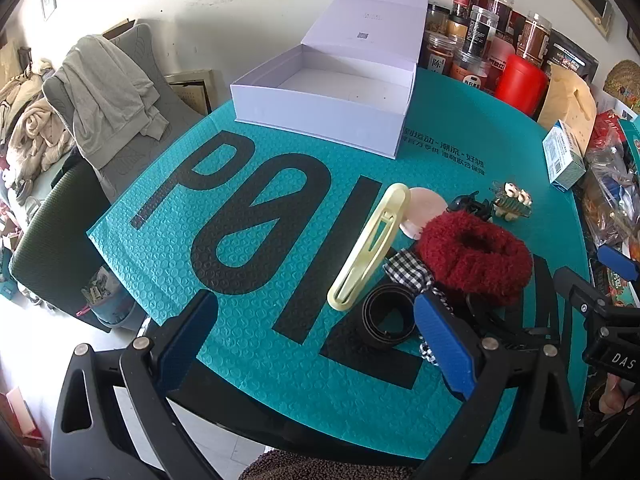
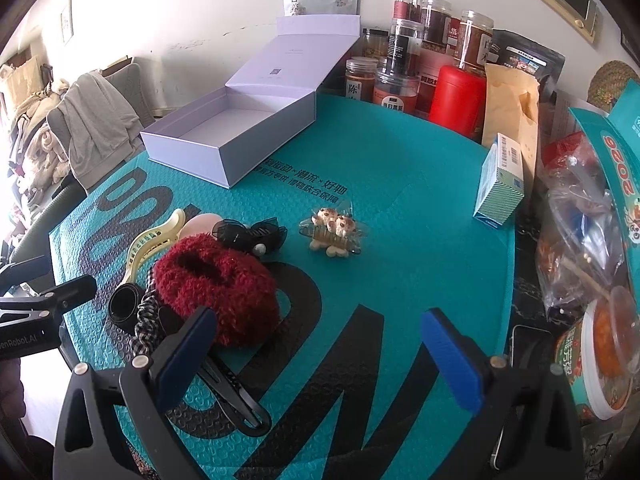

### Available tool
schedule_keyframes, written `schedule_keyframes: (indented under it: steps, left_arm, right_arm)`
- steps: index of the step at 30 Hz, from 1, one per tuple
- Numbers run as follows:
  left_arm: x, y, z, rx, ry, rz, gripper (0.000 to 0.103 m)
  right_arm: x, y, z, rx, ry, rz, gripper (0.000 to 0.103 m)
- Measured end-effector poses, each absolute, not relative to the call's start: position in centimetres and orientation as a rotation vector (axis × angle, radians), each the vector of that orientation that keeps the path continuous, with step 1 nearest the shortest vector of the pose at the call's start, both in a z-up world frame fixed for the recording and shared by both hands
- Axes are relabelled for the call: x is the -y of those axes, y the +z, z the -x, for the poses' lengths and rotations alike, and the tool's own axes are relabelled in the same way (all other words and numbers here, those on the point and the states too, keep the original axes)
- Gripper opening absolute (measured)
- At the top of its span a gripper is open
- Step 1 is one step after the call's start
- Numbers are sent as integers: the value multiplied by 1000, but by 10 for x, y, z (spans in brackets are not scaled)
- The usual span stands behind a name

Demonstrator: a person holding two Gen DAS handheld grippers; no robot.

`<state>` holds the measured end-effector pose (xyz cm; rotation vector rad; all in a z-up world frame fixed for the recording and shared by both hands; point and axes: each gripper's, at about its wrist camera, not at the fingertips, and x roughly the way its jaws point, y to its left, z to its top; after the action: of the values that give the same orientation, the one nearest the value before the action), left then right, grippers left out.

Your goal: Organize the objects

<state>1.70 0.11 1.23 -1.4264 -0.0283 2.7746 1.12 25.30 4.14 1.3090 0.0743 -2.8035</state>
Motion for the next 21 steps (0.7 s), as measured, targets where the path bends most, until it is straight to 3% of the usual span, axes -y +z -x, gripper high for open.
schedule_keyframes:
  steps: [21]
  left_arm:
    - [-3, 16, -33, 30, 2778, 1407, 99]
  right_arm:
    - [-252, 43, -27, -81, -2790, -1304, 102]
